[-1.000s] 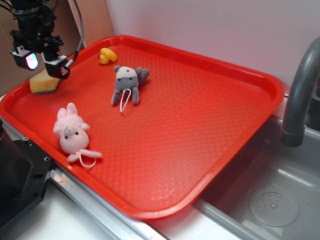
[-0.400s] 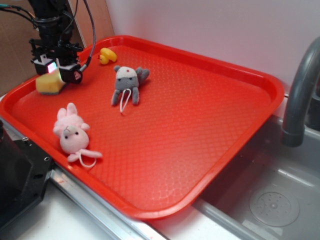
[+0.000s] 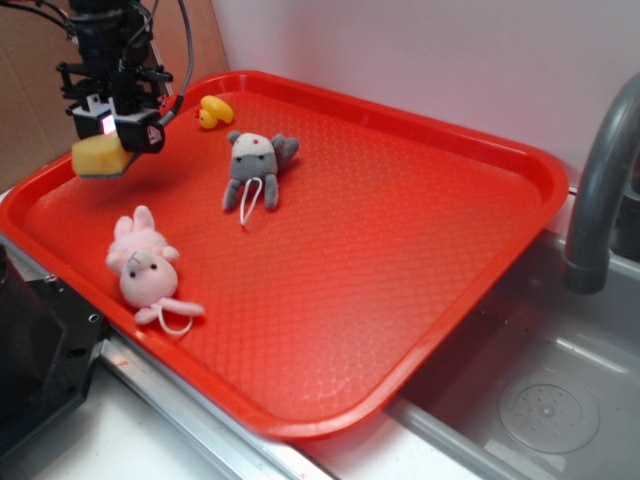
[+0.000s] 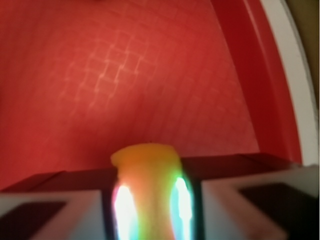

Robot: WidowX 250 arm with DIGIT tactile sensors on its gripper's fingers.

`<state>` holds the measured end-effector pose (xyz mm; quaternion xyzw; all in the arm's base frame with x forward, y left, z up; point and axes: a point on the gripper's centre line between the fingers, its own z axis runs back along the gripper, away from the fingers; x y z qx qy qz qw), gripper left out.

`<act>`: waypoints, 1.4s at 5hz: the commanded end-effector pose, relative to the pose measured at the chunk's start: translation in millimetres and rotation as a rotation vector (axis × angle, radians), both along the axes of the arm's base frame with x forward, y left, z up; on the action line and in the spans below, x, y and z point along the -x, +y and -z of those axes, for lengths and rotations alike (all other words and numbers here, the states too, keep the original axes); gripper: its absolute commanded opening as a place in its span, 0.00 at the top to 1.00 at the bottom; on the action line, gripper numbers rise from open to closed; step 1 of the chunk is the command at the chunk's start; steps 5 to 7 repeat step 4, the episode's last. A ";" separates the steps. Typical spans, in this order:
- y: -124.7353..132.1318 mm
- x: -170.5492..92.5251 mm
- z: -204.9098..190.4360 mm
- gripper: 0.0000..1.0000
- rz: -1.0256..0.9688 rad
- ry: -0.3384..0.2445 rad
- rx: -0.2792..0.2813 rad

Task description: Grab the green sponge.

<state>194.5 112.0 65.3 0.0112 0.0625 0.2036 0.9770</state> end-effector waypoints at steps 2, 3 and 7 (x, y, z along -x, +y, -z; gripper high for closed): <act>-56.8 29.5 -108.2 1.00 0.252 -0.152 0.010; -69.2 35.0 -114.2 1.00 0.300 -0.163 0.003; -61.0 33.3 -108.5 1.00 0.283 -0.143 -0.007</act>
